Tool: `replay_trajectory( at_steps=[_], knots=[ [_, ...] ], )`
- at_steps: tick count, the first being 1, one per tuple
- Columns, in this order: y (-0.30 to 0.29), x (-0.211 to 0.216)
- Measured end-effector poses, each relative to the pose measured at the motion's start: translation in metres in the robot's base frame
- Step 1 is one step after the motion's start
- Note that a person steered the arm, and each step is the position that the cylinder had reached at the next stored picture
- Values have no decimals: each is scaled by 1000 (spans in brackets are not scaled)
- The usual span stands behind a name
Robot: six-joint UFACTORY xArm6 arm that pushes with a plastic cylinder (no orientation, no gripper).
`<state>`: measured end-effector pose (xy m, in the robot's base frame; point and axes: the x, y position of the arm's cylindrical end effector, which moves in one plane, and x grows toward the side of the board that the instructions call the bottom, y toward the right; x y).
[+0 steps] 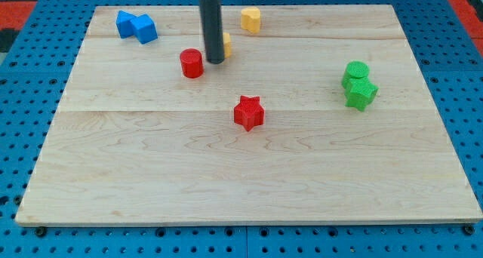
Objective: Move yellow blocks to the top centre of the board
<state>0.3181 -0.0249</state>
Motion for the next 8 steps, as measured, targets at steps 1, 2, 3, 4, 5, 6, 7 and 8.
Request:
replay_trajectory(
  at_steps=[1,2,3,4,5,6,7,8],
  knots=[
    [71,-35],
    [83,-52],
    [42,18],
    [-53,14],
    [-31,-32],
    [-6,-23],
    [-13,-11],
    [44,-12]
  ],
)
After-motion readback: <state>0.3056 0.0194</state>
